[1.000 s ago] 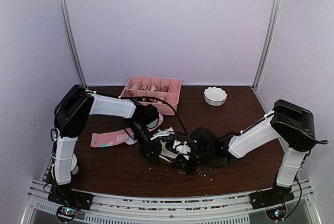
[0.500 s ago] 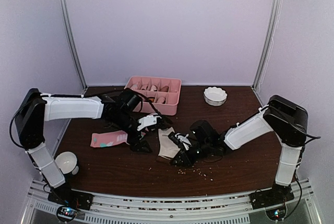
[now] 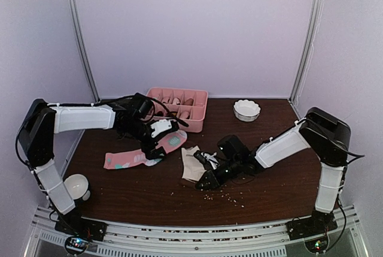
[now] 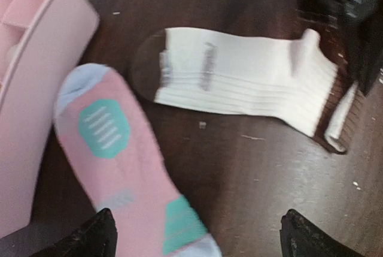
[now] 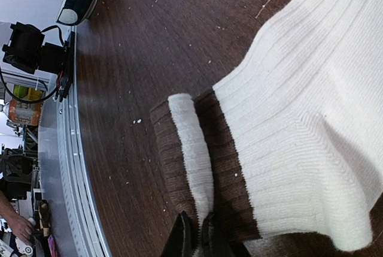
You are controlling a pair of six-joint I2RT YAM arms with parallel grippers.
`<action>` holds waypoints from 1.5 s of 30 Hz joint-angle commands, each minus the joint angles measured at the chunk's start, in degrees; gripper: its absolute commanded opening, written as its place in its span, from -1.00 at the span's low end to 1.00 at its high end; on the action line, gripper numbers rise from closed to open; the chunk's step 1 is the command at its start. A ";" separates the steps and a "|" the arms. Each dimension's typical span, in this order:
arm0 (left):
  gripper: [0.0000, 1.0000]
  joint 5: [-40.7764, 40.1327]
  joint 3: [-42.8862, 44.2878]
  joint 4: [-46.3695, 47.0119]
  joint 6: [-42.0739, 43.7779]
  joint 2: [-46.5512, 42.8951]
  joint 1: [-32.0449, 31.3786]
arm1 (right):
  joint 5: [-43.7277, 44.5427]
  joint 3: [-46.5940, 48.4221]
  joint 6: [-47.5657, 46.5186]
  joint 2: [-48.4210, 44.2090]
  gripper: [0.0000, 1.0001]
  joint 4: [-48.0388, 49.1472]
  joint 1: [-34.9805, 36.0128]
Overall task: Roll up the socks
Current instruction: Roll the sock at the center of the board.
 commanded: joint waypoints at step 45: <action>-0.73 5.26 -0.86 -0.20 11.32 13.18 -17.00 | -4.78 0.96 7.12 6.50 -0.78 -14.83 -5.49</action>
